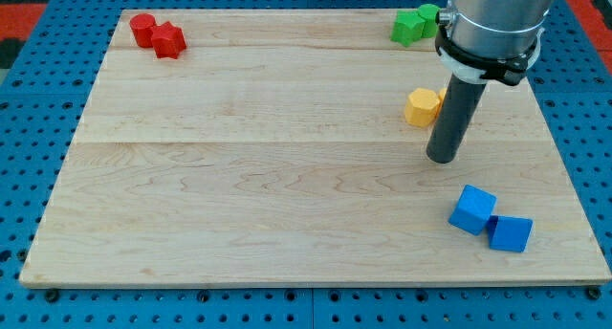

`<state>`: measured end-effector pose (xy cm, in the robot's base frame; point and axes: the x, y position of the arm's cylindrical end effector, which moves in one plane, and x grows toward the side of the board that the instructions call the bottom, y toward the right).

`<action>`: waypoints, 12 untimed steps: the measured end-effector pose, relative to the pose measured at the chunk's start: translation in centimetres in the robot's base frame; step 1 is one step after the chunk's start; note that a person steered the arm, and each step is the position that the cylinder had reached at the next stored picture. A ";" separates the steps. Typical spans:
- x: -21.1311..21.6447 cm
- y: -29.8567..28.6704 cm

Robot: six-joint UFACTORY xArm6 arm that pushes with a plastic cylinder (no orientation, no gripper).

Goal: Move the yellow heart diagonally top right to the red blocks

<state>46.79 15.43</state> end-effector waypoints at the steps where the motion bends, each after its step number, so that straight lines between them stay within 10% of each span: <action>1: -2.8 5.9; 3: -6.9 8.9; 6: -8.1 -8.2; 9: -17.1 -6.6; 12: -16.6 -12.4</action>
<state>30.21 3.03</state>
